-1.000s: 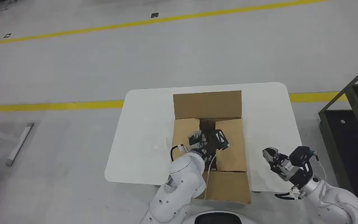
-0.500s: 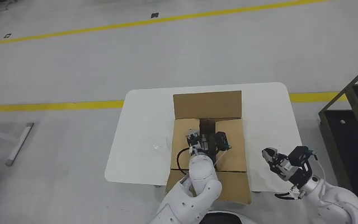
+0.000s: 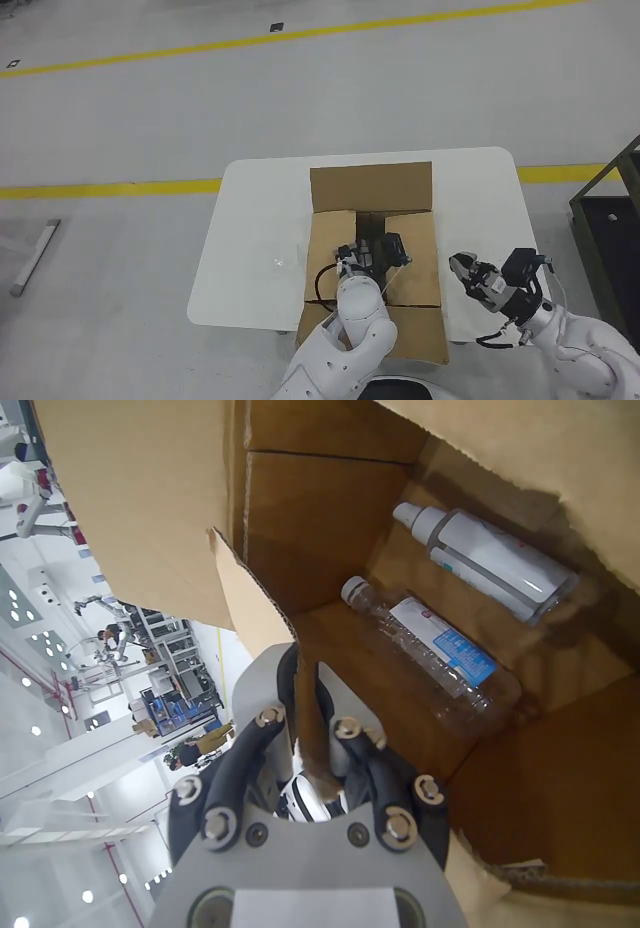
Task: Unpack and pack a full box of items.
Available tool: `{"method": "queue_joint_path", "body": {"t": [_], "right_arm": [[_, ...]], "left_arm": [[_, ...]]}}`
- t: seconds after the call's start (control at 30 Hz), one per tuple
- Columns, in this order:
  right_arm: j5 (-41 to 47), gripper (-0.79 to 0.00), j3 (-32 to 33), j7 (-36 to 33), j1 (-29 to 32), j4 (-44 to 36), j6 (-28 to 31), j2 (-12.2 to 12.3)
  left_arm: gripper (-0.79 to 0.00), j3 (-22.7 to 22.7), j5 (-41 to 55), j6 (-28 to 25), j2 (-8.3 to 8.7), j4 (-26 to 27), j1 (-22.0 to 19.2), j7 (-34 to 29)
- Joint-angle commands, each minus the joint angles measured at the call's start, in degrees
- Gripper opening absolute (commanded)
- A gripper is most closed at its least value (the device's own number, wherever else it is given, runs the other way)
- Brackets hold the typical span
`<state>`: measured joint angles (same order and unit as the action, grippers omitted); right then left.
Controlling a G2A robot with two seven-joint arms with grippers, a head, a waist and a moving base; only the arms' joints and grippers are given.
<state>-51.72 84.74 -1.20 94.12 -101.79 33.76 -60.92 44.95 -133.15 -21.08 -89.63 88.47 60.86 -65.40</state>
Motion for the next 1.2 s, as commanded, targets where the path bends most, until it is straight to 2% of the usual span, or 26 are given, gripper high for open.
{"method": "queue_joint_path", "body": {"t": [0.0, 0.27, 0.3, 0.33, 0.37, 0.73, 0.87, 1.17], "right_arm": [[-0.79, -0.785, -2.59, -1.86, -2.37, 0.89, -0.61, -0.26], [-2.15, -0.785, -8.78, -5.81, -8.02, 5.94, -3.04, -1.15], [-2.17, -0.785, -8.91, -5.78, -8.23, 6.19, -3.03, -1.18], [-2.1, -0.785, -8.99, -5.74, -8.38, 6.47, -2.98, -1.2], [-2.17, -0.785, -9.03, -5.91, -8.51, 6.68, -2.96, -1.21], [-1.53, -0.785, -8.86, -7.13, -9.25, 7.91, -3.16, -1.23], [-1.46, -0.785, -8.78, -7.31, -9.32, 7.83, -3.34, -1.24], [-1.72, -0.785, -8.6, -7.52, -9.39, 7.28, -3.34, -1.22]], "left_arm": [[-0.785, 0.29, -0.12, -0.08, -0.12, 0.07, 0.19, 0.13], [-0.785, 2.49, -1.81, 0.41, -0.36, 2.5, 1.19, -0.25], [-0.72, 2.79, -1.95, 0.33, -0.36, 2.82, 1.42, -0.27], [-0.453, 3.16, -2.2, 0.24, -0.36, 3.16, 1.58, -0.38], [0.0, 3.6, -2.39, 0.26, -0.37, 3.52, 1.71, -0.52], [0.0, 7.36, -8.4, -2.74, -0.07, 9.36, 2.9, -1.26], [0.0, 10.38, -10.81, -2.98, 0.15, 11.52, 2.85, -1.69], [0.0, 16.99, -13.71, -2.28, 0.42, 10.86, 2.39, -1.19]]}}
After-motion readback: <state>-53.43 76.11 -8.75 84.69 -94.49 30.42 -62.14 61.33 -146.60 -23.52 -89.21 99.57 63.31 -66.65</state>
